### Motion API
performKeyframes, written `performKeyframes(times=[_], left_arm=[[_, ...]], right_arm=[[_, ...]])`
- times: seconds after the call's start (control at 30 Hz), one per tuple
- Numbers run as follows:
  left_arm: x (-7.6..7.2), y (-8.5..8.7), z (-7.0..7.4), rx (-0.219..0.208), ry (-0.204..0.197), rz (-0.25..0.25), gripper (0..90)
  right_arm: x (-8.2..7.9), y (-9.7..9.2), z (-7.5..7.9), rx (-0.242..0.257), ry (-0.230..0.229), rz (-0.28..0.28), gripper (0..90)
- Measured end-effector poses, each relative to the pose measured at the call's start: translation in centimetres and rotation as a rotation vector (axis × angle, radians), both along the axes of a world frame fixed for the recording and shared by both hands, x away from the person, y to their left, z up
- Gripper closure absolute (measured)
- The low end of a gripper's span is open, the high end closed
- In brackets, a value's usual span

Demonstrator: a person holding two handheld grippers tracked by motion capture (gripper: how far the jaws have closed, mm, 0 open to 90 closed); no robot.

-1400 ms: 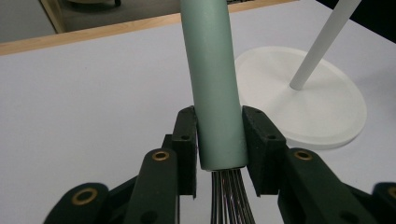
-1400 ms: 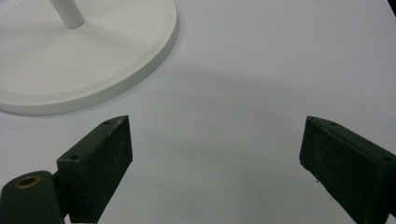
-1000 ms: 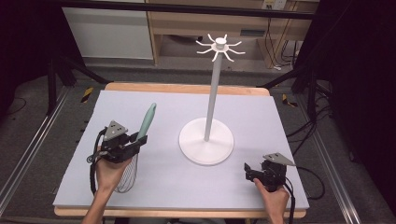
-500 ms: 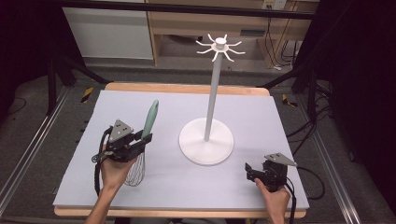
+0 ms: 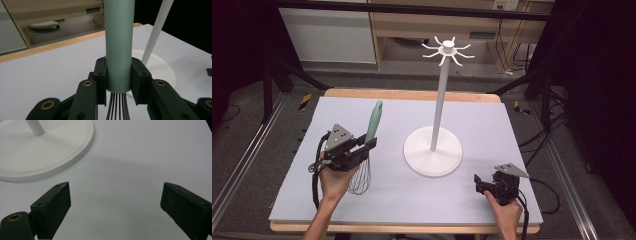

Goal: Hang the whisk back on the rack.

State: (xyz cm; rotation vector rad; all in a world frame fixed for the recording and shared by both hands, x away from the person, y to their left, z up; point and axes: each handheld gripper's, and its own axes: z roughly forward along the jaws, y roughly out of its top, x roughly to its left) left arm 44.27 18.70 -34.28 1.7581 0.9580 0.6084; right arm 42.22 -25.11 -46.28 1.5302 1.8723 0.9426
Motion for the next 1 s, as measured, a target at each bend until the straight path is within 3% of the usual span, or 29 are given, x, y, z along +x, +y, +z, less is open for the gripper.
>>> performKeyframes(times=[0.6,1.0], left_arm=[[1.1,-1.9,3.0,-0.050,-0.087,0.008,68.6],[0.4,-3.2,4.5,-0.057,-0.140,-0.045,68.6]], right_arm=[[0.0,0.1,0.0,0.000,-0.004,0.000,9.8],[0.0,0.0,0.0,-0.001,-0.002,0.001,9.8]])
